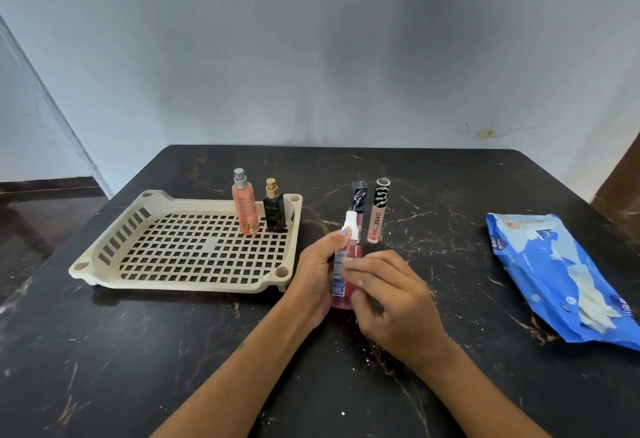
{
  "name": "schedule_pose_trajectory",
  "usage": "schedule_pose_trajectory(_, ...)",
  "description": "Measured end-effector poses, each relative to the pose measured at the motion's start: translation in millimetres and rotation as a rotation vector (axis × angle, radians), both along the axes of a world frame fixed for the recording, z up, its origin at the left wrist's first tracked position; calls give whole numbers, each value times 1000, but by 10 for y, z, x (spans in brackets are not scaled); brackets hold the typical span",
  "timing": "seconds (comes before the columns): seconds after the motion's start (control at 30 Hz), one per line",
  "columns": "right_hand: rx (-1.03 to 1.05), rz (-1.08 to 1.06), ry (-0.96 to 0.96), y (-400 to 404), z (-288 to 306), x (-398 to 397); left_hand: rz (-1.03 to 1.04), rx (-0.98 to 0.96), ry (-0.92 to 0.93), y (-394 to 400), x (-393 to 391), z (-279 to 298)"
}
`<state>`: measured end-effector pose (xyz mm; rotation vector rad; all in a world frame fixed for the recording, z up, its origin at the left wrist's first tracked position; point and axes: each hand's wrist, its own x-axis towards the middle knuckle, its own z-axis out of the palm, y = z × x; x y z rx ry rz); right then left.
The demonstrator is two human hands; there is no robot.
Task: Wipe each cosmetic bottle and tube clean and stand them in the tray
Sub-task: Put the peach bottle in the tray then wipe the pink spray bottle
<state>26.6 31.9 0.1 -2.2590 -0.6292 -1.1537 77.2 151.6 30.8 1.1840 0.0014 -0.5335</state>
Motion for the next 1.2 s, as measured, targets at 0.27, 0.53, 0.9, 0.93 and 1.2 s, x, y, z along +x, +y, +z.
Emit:
schedule_pose_trajectory(0.27, 53, 30, 32, 0, -42, -4, 3, -58, 56, -4, 35, -31)
schedule_pose_trajectory(0.53, 163, 0, 76, 17, -60, 4, 76, -137, 24, -43, 48, -26)
schedule_pose_trajectory(0.9, 260, 5, 173, 83, -45, -108, 74, -34, 12, -47, 12, -3)
schedule_pose_trajectory(0.93, 249, 37, 184, 98, -40, -123, 70, -11, 21, -43, 11, -5)
schedule_pose_trajectory(1.2, 111, -60, 99, 91, -55, -126, 80, 6, 32, -45, -6, 5)
